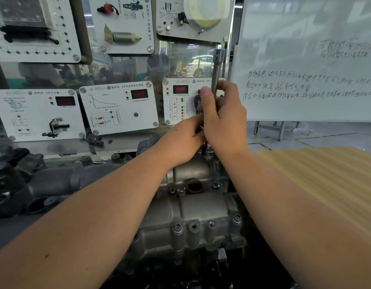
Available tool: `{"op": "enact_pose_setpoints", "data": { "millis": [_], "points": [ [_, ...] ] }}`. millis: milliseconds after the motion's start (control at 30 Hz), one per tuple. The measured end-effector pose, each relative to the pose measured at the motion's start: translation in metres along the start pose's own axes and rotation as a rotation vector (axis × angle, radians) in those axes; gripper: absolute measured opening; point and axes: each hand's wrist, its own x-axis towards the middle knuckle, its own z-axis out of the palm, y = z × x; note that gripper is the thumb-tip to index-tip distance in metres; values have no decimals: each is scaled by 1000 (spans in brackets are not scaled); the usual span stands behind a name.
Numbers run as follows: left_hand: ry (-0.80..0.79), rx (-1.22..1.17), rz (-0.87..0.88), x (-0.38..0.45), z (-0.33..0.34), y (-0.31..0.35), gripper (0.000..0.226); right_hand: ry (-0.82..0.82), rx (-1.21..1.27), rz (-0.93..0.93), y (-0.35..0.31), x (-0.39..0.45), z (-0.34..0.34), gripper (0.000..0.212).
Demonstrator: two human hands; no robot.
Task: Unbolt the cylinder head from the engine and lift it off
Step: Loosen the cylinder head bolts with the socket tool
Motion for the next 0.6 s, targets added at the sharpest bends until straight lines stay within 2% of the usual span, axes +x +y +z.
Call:
{"op": "enact_pose_setpoints", "data": {
  "millis": [400,533,600],
  "points": [
    [-1,-35,5,-3,-1,4,30,9,-6,5,-1,1,0,27],
    [-5,-37,16,0,0,1,21,12,-7,3,0,1,0,21],
    [0,-47,24,-1,1,1,26,20,-28,-10,0,1,0,19]
  ]
}}
